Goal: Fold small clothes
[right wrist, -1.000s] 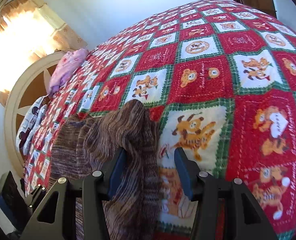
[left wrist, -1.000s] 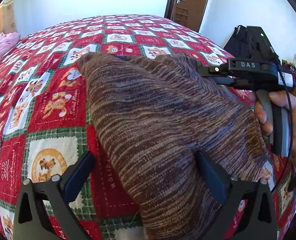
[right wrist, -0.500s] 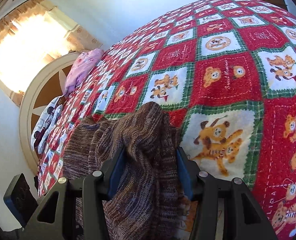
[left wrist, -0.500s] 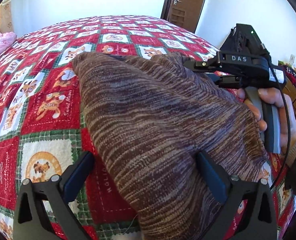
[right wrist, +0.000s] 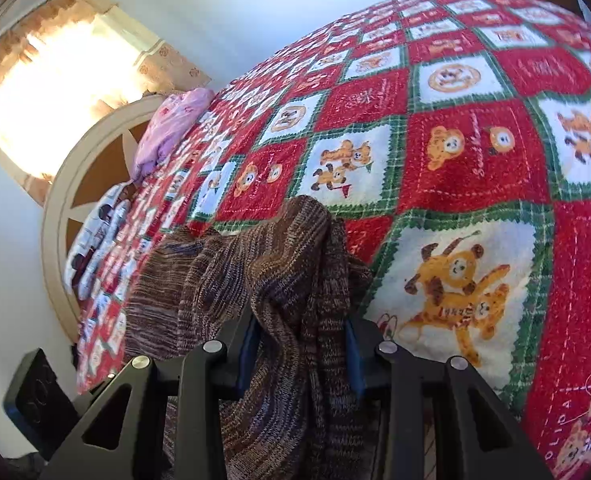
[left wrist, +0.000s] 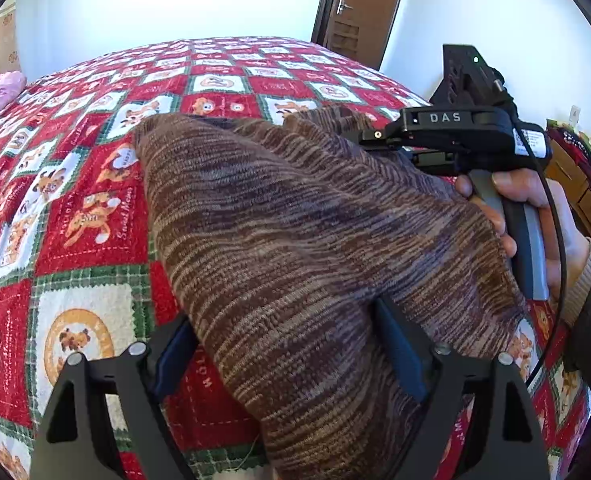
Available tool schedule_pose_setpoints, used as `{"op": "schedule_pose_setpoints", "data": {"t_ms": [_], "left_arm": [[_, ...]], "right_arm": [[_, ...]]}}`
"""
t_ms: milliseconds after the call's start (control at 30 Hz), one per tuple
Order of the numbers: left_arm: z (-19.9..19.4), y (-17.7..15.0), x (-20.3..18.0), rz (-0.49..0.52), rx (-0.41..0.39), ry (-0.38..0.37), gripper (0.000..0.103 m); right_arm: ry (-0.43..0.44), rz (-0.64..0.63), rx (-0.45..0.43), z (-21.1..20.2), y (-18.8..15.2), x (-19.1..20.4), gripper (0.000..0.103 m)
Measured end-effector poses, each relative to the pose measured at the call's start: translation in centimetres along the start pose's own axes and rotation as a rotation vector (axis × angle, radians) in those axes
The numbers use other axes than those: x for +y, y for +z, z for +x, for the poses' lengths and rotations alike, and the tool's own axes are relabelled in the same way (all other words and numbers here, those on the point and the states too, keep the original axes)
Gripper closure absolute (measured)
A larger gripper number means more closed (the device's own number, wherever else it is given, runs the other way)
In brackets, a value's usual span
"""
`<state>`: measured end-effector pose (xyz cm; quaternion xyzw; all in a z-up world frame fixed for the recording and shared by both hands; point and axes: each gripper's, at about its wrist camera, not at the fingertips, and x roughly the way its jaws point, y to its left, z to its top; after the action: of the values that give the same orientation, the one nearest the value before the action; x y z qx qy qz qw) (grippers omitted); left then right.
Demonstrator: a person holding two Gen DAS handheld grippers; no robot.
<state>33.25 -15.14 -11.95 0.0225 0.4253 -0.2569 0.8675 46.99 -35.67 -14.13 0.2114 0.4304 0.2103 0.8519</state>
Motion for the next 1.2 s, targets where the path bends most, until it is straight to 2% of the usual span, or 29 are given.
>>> {"op": "schedule_pose_setpoints", "data": {"t_ms": [167,300,500,633,733,933,1200], "left_arm": [[-0.2,0.0,0.0,0.005,0.000,-0.004,0.019],[0.1,0.2,-0.5,0.022,0.011,0.017,0.019],[-0.8,-0.3,-1.1,0.057,-0.016,0.012,0.046],[-1.1,-0.2,-1.1,0.061,-0.026,0.016,0.058],[-1.3,-0.2,-1.2,0.071,-0.022,0.023,0.063],[-2.1,-0.1,-1.4,0.069,-0.021,0.041,0.069],[-5.0,-0.8,-2.0,0.089,-0.061,0.067,0.071]], "right_arm": [[0.021,0.020,-0.036,-0.2,-0.3,-0.7,0.068],[-0.028,-0.001,-0.043,-0.2,-0.5,0.1,0.068],[-0.079,-0.018,-0.065,-0.7,-1.1,1.2,0.074],[-0.118,-0.032,-0.078,-1.0,-1.3,2.0,0.076],[-0.150,-0.023,-0.086,-1.3,-1.4,2.4,0.077],[-0.125,-0.018,-0.121,-3.1,-1.6,4.1,0.078],[-0.078,-0.037,-0.136,-4.8,-2.4,7.2,0.078]]}}
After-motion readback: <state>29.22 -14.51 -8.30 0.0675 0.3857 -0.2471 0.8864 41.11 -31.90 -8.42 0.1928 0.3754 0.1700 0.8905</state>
